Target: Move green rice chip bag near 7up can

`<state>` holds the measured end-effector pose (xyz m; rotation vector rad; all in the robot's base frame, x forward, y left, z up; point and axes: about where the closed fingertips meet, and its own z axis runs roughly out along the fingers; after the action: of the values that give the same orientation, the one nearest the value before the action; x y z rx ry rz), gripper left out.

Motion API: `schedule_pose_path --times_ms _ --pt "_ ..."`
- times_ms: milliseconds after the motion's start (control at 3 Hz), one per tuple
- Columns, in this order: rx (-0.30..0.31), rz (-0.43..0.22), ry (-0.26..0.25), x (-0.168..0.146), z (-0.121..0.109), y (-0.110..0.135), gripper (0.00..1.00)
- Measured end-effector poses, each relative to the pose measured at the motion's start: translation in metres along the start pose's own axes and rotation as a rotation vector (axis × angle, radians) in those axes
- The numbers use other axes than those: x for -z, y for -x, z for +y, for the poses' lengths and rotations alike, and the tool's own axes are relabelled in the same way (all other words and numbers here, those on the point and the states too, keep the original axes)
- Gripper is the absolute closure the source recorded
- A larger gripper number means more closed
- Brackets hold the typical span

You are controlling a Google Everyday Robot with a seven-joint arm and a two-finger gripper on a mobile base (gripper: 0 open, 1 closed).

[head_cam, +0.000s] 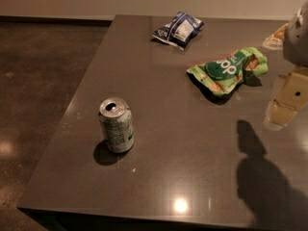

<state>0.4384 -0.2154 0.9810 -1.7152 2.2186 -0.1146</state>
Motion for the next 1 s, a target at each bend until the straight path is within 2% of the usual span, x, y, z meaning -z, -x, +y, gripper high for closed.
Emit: schedule_pose_path --times_ms 333,667,1000 --pt "0.0 0.0 0.0 0.0 0.0 0.0 0.0" --pt "0.017 -0.007 -0.003 -0.004 -0.013 0.009 0.0" --pt "0.032 -0.049 -0.003 -0.022 -0.049 0.023 0.0"
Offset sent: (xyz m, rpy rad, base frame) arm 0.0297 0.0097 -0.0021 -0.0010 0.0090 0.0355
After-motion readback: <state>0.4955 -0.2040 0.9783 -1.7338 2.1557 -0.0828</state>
